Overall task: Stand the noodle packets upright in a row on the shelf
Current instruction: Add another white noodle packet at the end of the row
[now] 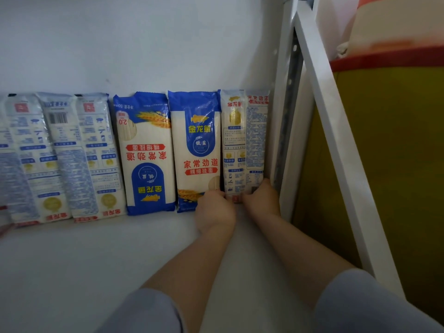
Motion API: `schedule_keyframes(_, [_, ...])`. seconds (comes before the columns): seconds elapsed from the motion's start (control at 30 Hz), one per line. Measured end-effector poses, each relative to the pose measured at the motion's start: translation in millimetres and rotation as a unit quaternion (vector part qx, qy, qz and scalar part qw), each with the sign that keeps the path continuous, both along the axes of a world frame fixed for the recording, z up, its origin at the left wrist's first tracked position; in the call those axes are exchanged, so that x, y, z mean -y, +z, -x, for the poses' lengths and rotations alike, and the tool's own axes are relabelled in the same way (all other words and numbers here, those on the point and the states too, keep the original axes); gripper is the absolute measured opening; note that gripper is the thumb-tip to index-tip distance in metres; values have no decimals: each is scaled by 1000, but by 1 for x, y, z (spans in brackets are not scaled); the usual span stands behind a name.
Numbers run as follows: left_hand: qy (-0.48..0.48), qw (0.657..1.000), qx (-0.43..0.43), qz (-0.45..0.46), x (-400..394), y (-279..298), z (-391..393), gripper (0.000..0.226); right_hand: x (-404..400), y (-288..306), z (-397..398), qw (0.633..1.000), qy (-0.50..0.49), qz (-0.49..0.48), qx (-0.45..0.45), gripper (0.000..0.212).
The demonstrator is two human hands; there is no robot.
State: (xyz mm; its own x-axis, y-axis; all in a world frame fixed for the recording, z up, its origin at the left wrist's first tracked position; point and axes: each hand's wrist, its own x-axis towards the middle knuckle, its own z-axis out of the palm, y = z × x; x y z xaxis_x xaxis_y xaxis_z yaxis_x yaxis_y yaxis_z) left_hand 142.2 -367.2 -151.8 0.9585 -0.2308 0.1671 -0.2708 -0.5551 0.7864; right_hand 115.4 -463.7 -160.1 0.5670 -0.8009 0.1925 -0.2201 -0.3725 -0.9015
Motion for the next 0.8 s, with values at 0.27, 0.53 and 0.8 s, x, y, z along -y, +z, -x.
schedule_keyframes(0.27, [-90, 988, 6, -122, -41, 14, 4, 30, -12, 13, 16, 993, 19, 27, -109, 55])
schedule_keyframes(0.53, [-211, 938, 28, -274, -78, 42, 17, 52, -34, 45, 35, 958, 44, 107, -264, 53])
schedule_keyframes(0.8, [-210, 949, 67, -224, -84, 65, 12, 32, -22, 85, 34, 972, 64, 126, -186, 27])
